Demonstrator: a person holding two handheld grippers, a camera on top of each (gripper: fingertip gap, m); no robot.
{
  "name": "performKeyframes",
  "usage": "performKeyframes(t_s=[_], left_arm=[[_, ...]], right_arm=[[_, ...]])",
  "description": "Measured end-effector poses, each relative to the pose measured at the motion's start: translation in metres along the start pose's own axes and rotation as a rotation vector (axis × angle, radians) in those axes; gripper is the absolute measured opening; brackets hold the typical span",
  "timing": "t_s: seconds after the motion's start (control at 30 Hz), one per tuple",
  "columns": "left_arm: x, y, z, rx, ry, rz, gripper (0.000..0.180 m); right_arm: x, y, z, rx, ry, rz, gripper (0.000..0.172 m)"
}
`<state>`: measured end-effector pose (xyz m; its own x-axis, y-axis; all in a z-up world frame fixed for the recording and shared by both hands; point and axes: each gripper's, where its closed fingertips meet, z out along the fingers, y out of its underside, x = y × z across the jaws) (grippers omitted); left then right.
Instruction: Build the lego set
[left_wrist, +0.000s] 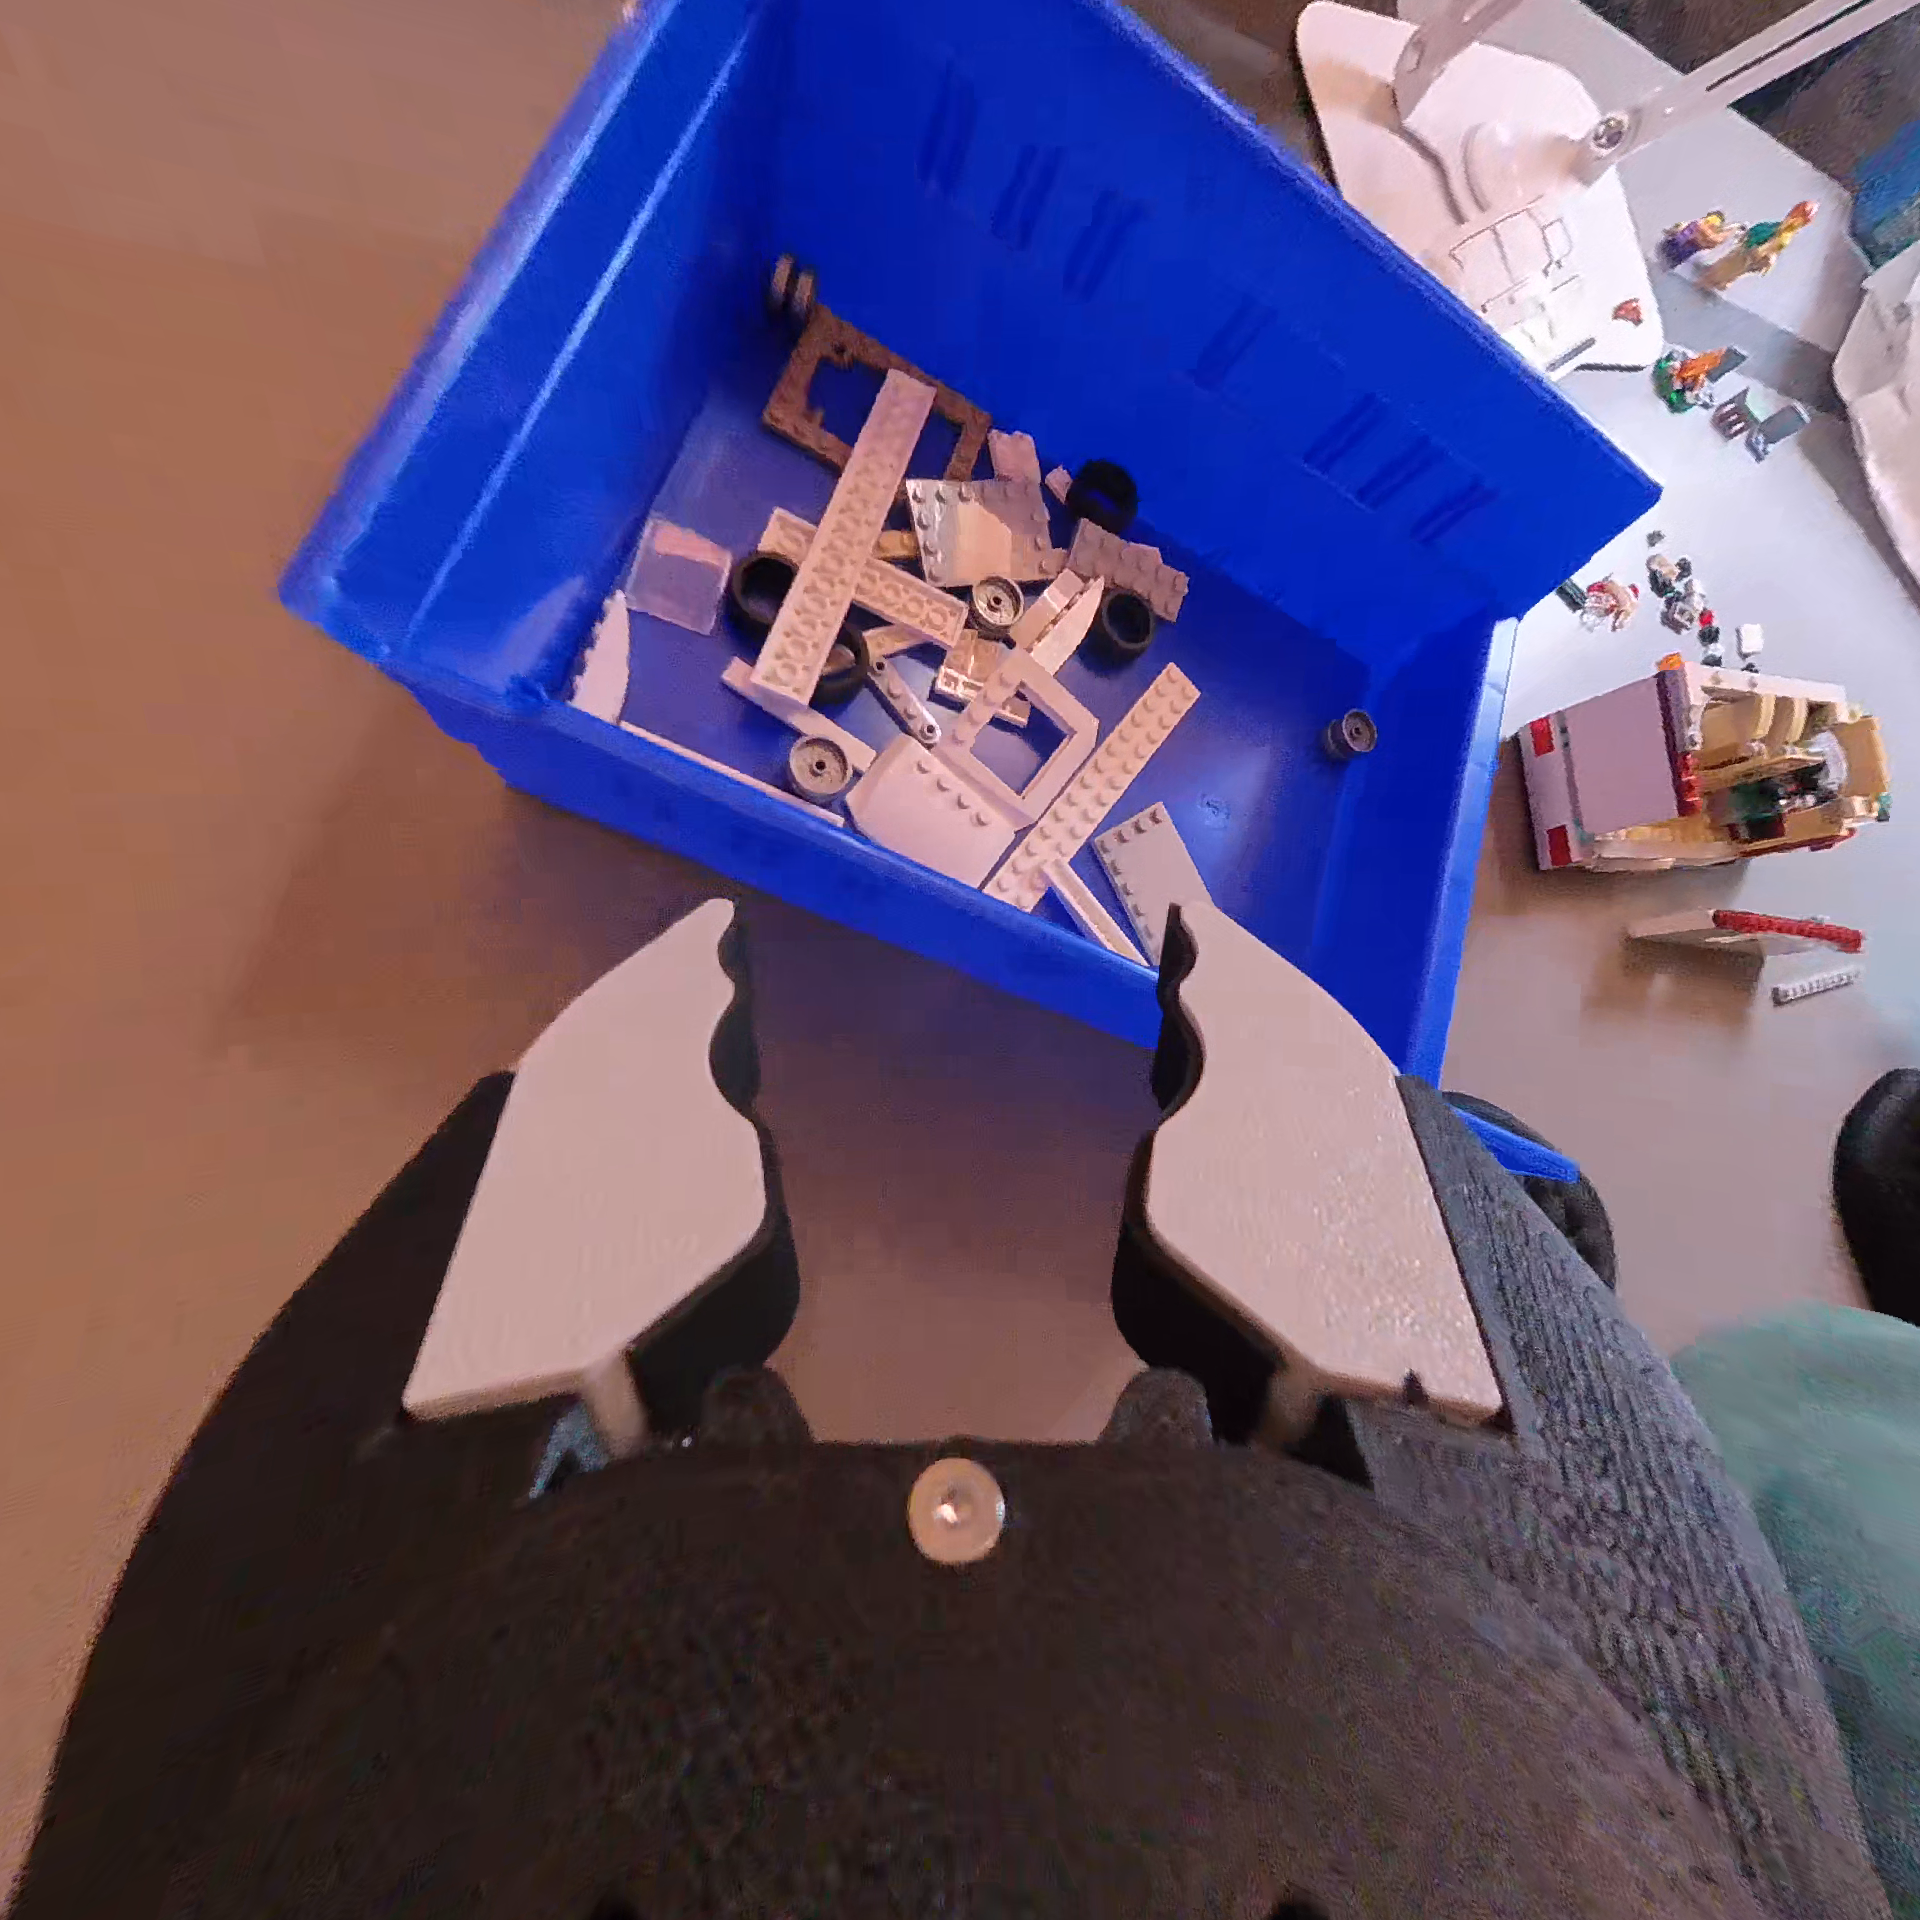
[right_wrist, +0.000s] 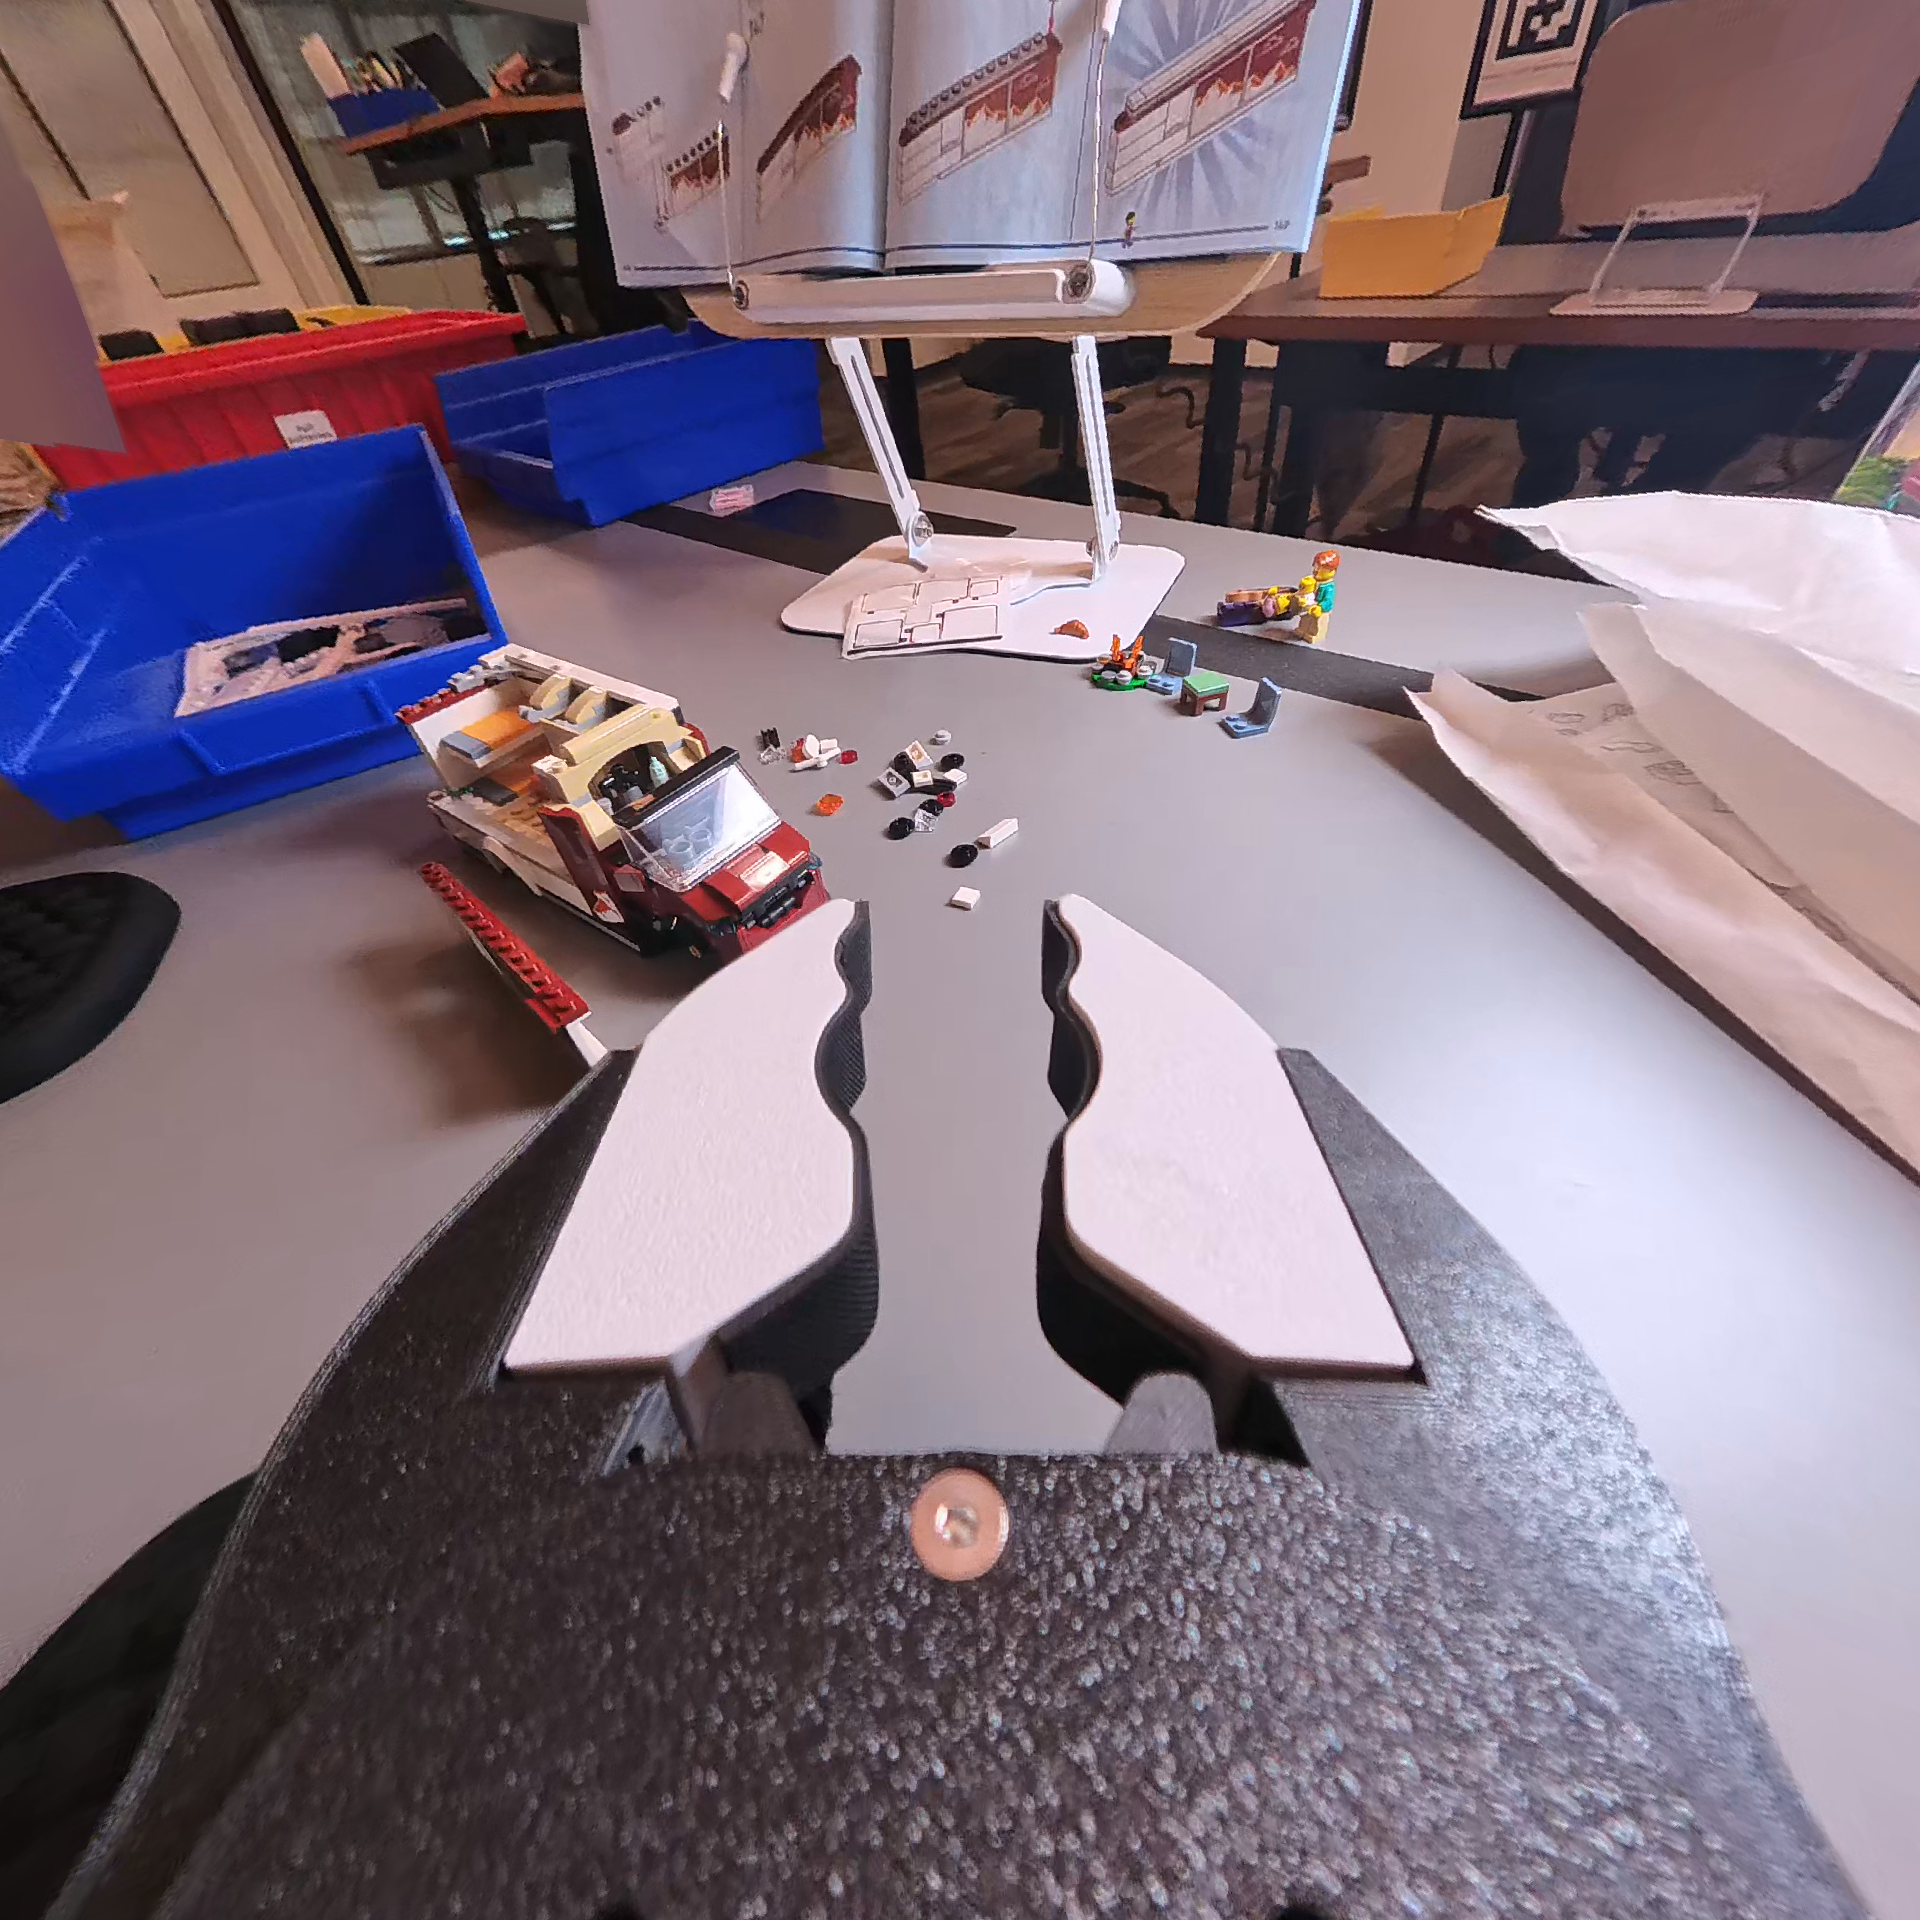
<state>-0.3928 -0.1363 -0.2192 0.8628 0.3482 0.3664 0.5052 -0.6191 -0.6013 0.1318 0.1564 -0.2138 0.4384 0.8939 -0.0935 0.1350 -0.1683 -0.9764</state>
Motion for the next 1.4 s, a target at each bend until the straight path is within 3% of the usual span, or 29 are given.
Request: performKeyframes(t_s=[0.07, 0.13, 0.2, 0.57, 0.8, 0.9, 1.03, 1.17, 1.3, 1.4], left_arm=[[0.005, 0.006, 0.016, -0.022, 0.040, -0.067, 0.076], [0.002, 0.008, 0.029, -0.030, 0.021, -0.047, 0.059], [-0.002, 0.002, 0.033, -0.020, 0.009, -0.025, 0.055], [-0.041, -0.045, 0.044, -0.047, 0.034, 0.282, 0.040], [-0.050, -0.075, 0.045, 0.058, -0.026, 0.320, 0.038], [-0.023, -0.086, 0.028, 0.139, -0.044, 0.426, 0.042], [0.065, -0.060, 0.025, 0.085, 0.042, 0.689, 0.045], [0.141, 0.012, 0.058, -0.162, 0.158, 0.979, 0.054], [0.150, 0.067, 0.097, -0.405, 0.111, 1.218, 0.054], [0.145, 0.057, 0.104, -0.397, 0.027, 1.325, 0.033]], right_arm=[[-0.001, 0.000, 0.001, -0.002, -0.014, 0.004, 0.031], [-0.003, 0.000, 0.000, -0.001, -0.017, -0.003, 0.031], [-0.004, -0.001, -0.002, 0.009, -0.021, 0.000, 0.031], [-0.005, -0.003, -0.003, 0.026, -0.030, 0.014, 0.031], [-0.007, -0.006, -0.003, 0.025, -0.014, 0.000, 0.031], [-0.007, -0.006, -0.003, 0.027, -0.012, -0.001, 0.031], [-0.012, -0.003, 0.003, 0.009, -0.031, -0.006, 0.031], [-0.019, -0.001, 0.008, -0.012, -0.051, -0.033, 0.031], [-0.022, 0.000, 0.007, -0.014, -0.058, -0.044, 0.031], [-0.020, -0.001, 0.005, -0.005, -0.057, -0.036, 0.031]])
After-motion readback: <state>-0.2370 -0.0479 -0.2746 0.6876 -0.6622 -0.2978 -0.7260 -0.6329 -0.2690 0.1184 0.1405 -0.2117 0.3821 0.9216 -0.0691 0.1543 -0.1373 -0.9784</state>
